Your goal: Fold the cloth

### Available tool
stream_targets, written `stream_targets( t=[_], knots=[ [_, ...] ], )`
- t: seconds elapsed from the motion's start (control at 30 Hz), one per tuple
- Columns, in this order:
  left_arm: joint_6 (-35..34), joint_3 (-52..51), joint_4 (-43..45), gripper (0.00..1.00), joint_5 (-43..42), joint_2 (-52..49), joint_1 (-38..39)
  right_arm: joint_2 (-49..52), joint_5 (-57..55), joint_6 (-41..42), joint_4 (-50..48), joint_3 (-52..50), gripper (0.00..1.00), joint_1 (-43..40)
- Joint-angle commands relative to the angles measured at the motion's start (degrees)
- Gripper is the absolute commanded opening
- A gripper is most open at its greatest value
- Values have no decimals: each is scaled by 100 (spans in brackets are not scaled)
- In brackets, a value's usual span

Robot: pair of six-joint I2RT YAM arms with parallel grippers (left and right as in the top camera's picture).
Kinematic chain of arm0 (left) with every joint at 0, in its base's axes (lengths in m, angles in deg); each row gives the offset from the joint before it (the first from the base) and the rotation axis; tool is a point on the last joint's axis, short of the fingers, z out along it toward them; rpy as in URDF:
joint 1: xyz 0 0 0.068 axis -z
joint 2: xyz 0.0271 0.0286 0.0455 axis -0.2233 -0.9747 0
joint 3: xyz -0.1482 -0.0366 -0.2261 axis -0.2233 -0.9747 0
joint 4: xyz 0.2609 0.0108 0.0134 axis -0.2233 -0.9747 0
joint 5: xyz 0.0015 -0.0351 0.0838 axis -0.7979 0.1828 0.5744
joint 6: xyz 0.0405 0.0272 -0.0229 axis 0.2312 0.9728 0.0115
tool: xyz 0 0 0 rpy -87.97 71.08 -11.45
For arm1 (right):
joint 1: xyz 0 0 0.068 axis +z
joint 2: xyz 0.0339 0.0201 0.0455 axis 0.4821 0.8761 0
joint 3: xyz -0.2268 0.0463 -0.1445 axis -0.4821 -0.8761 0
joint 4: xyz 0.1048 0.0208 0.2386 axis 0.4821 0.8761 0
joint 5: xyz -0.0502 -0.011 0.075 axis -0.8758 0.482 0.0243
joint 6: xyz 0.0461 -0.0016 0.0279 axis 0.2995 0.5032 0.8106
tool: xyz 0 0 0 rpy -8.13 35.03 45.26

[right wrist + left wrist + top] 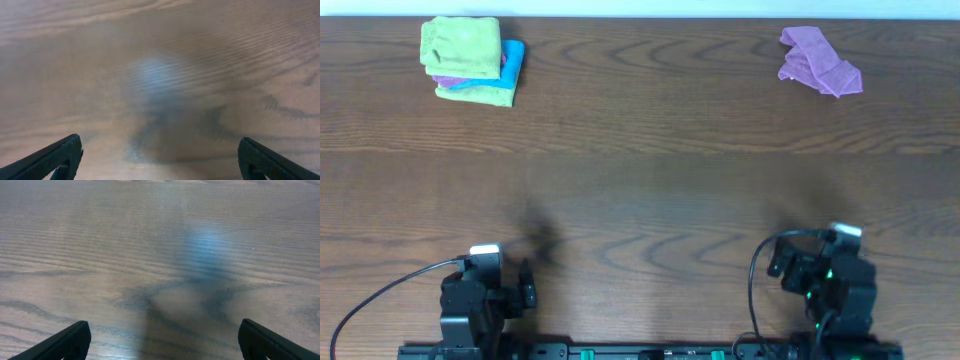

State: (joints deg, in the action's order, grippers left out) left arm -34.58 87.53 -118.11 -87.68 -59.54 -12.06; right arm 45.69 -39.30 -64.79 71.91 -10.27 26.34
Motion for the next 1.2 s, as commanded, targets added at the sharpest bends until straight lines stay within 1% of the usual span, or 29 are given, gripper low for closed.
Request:
stream_targets(
  t=[0.0, 0.13, 0.27, 0.33, 1.17],
  knots=[
    [-59, -210, -157, 95, 39, 42, -28, -590, -55, -531, 90, -240, 99, 24],
    [-59, -210, -157, 95, 39, 42, -28, -1060, -44, -868, 317, -415, 99, 26],
    [-59, -210, -157, 95, 39, 42, -28, -1198, -11, -1416, 315, -431, 99, 28],
    [-59, -210, -157, 95, 39, 42, -28, -1224, -11, -1537, 330, -431, 99, 33],
    [-59, -210, -157, 95, 39, 42, -28, -1222, 116, -1534, 286, -428, 99, 31]
  ],
)
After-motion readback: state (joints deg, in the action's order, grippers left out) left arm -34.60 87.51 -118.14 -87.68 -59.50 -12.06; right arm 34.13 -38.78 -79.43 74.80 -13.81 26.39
